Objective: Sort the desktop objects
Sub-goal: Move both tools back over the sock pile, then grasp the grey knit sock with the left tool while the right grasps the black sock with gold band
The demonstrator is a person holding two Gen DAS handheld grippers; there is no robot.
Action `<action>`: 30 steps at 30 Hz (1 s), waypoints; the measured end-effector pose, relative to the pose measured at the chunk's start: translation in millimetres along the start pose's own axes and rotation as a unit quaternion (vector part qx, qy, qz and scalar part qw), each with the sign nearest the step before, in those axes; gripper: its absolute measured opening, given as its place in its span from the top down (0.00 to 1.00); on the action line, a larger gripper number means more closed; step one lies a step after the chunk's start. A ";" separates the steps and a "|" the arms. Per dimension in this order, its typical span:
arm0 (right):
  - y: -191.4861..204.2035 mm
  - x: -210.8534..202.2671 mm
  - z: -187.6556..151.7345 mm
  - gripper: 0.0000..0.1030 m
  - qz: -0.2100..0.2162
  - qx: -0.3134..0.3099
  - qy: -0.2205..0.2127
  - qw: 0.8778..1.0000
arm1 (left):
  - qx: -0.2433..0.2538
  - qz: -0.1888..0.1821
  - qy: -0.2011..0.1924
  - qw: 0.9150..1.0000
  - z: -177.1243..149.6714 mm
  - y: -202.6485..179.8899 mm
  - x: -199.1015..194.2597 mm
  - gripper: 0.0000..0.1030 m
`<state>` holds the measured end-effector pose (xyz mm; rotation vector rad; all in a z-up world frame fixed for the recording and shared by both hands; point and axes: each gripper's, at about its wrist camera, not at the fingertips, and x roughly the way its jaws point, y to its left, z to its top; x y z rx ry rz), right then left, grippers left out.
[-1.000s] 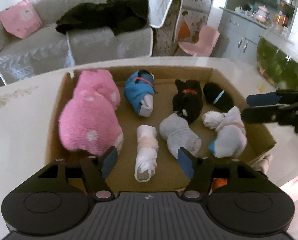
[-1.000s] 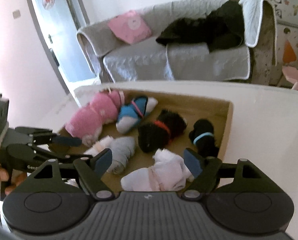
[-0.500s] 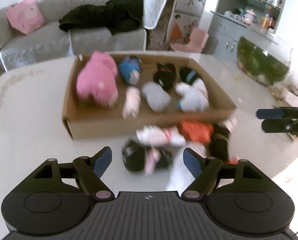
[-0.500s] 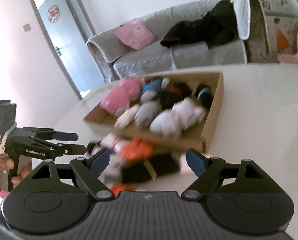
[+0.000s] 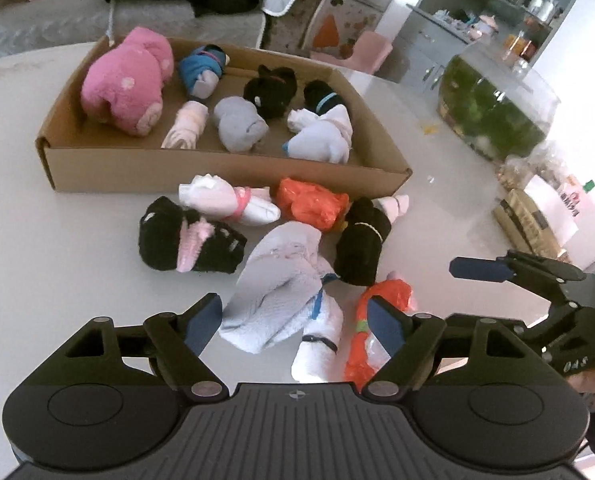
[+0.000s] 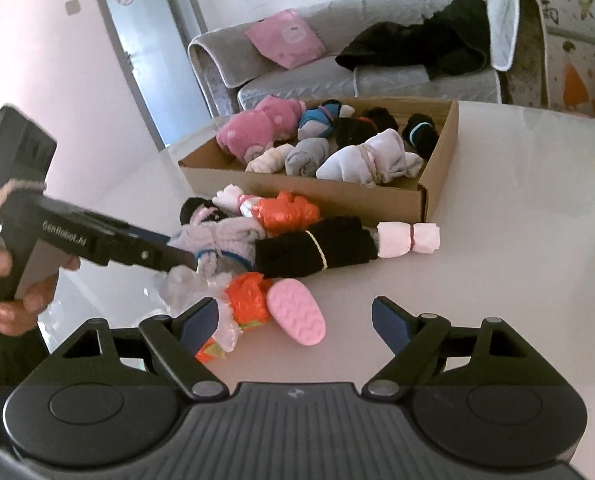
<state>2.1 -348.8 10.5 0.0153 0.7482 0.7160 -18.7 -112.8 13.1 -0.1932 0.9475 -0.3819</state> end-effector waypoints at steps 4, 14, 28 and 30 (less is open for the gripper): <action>-2.1 0.7 -1.8 0.21 -0.002 -0.002 -0.002 1.000 | -0.025 0.005 0.006 1.000 6.3 -0.3 11.3 0.18; -20.1 2.1 7.8 0.20 0.012 0.055 -0.021 0.998 | -0.046 0.056 -0.001 0.997 6.6 11.5 18.3 0.25; -13.6 50.4 29.3 0.20 -0.029 0.122 -0.010 0.992 | -0.019 0.007 -0.001 1.000 5.9 4.3 23.0 0.37; -13.2 55.1 28.0 0.20 -0.045 0.125 -0.008 0.991 | -0.019 0.007 -0.001 1.000 7.7 4.1 24.8 0.37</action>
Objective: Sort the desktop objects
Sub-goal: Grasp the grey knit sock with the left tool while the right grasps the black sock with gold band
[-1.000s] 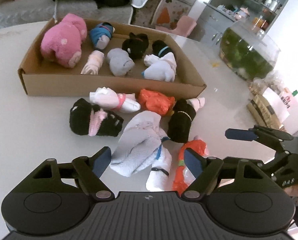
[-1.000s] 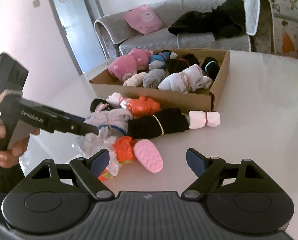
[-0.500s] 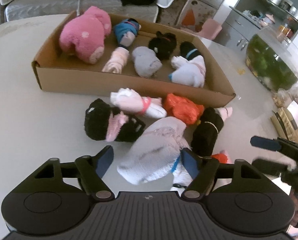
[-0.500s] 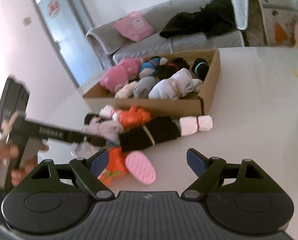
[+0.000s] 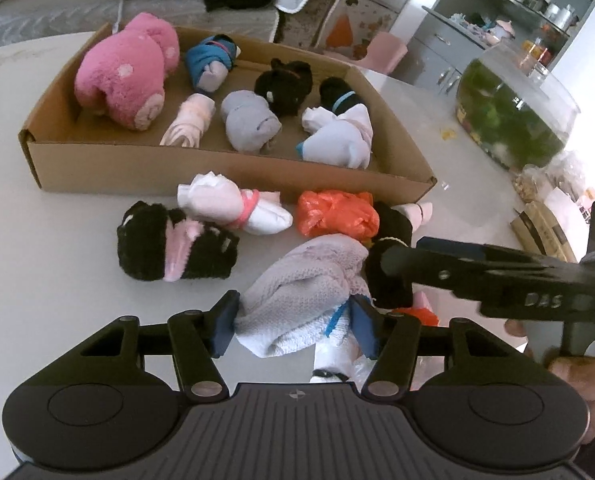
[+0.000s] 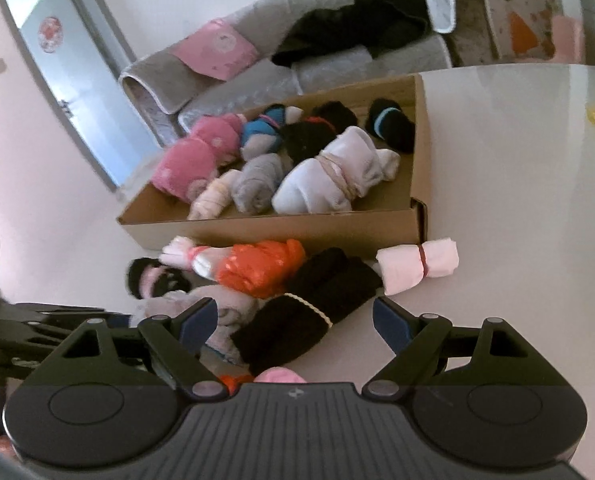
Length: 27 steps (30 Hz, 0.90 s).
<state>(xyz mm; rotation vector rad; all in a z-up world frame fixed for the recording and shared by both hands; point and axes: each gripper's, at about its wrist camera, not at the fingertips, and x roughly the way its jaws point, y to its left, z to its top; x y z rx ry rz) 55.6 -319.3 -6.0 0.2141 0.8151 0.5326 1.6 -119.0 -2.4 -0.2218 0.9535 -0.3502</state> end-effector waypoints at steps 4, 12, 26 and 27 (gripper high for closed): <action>-4.5 5.0 0.2 0.19 -0.011 0.019 0.000 1.000 | -0.010 0.000 0.001 1.000 5.2 2.1 3.8 0.35; -7.5 8.3 5.0 0.36 -0.034 0.034 -0.009 0.999 | 0.015 0.005 -0.008 1.000 6.8 -3.0 8.5 0.38; -9.2 -4.0 1.1 0.54 -0.026 0.035 -0.028 0.999 | 0.010 -0.009 -0.044 0.999 -2.9 -0.7 -7.2 0.48; -9.8 -6.3 1.3 0.55 -0.025 0.035 -0.031 0.999 | 0.010 -0.009 -0.048 0.999 -2.8 -1.2 -10.1 0.48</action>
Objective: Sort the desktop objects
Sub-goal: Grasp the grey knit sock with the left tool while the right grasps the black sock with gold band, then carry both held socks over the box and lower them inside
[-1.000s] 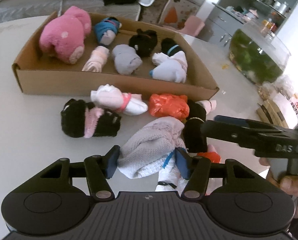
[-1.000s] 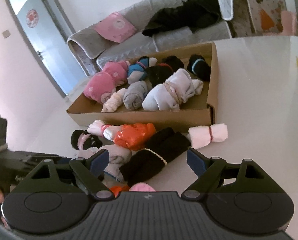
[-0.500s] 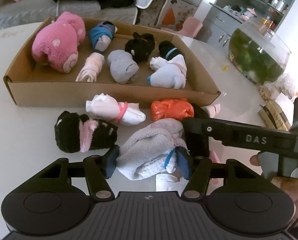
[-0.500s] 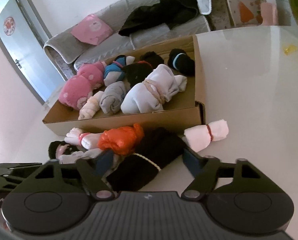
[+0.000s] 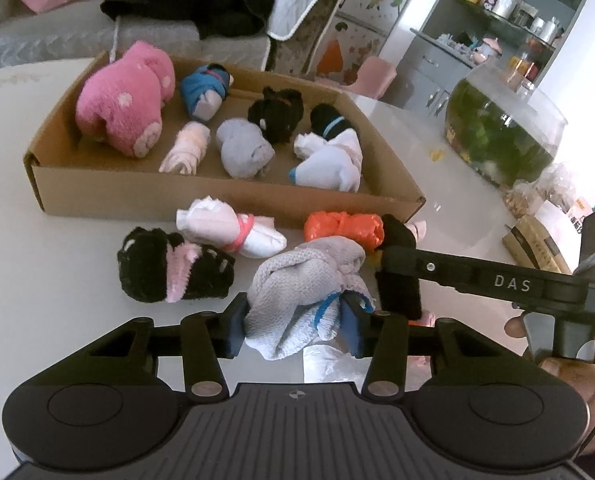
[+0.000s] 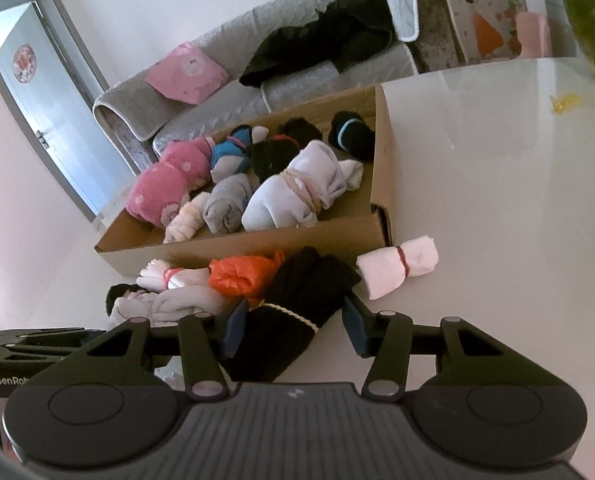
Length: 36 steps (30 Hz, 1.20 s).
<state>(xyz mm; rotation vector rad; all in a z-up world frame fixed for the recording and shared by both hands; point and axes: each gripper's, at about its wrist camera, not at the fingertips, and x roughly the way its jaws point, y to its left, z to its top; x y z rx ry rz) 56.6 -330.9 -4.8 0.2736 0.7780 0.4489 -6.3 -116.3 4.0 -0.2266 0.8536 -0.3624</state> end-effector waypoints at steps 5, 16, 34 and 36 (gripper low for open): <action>-2.6 -13.3 3.4 0.58 0.006 0.005 -0.011 1.000 | 0.007 -0.001 -0.015 1.000 1.0 -4.7 -18.4 0.48; -11.9 -30.0 11.9 0.61 0.016 0.014 -0.031 0.999 | -0.006 0.011 -0.042 0.999 8.2 6.3 -50.3 0.47; -14.2 15.6 4.1 0.57 -0.013 0.049 0.006 0.999 | -0.014 0.009 -0.045 0.999 10.3 15.1 -52.6 0.47; -13.7 18.2 3.5 0.59 -0.012 0.048 0.004 0.999 | -0.014 0.011 -0.043 0.999 10.5 15.9 -51.4 0.47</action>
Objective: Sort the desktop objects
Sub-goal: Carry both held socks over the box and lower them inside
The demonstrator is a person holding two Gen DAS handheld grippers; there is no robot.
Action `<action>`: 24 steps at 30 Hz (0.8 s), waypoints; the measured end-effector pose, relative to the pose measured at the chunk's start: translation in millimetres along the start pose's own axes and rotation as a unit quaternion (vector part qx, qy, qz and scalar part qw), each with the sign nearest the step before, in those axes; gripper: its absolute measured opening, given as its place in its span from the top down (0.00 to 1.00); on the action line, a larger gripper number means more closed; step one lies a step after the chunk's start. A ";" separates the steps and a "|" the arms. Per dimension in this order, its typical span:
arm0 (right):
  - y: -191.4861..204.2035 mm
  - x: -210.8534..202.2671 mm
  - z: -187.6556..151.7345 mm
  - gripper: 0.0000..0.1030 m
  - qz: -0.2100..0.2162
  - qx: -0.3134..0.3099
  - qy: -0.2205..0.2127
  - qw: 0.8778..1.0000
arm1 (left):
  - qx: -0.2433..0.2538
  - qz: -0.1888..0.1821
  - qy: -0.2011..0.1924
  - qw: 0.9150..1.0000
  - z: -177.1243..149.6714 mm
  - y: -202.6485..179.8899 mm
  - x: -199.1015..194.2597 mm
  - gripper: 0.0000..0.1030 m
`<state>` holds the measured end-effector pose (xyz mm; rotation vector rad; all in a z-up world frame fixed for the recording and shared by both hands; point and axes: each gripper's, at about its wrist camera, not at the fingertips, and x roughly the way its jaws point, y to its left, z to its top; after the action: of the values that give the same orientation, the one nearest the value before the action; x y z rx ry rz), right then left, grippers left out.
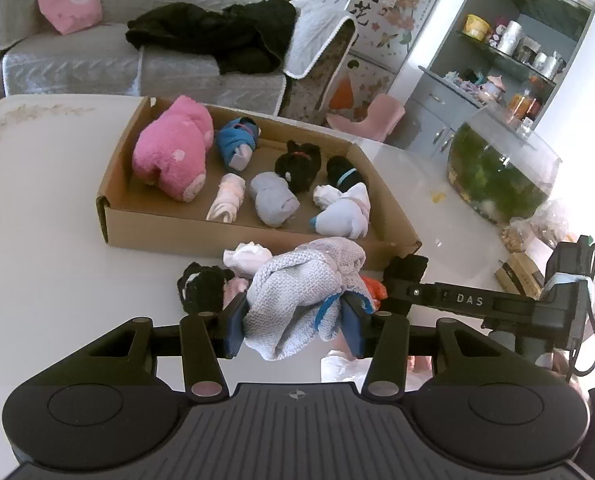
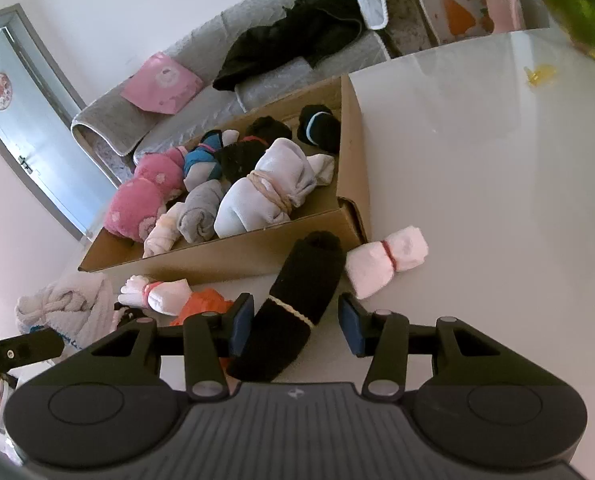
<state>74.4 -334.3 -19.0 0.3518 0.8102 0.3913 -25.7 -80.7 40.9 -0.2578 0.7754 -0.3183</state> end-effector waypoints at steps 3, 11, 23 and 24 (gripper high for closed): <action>1.0 1.7 2.2 0.65 -0.001 -0.002 0.000 1.000 | -0.002 0.000 0.001 1.000 -0.3 1.2 -0.1 0.47; 2.5 -20.5 2.1 0.69 0.006 -0.005 -0.010 1.000 | -0.001 0.003 0.000 1.000 0.6 3.0 -4.8 0.46; -2.8 -61.3 55.4 0.74 0.022 -0.014 -0.065 0.998 | -0.015 0.019 -0.026 0.999 30.4 20.0 -28.8 0.46; -2.7 -59.5 59.3 0.74 0.027 -0.014 -0.066 0.997 | -0.013 0.019 -0.027 0.999 32.9 19.6 -29.3 0.46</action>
<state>82.4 -373.4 54.9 0.3700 0.6663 0.4245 -18.0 -48.1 75.6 -0.2748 0.7300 -0.2651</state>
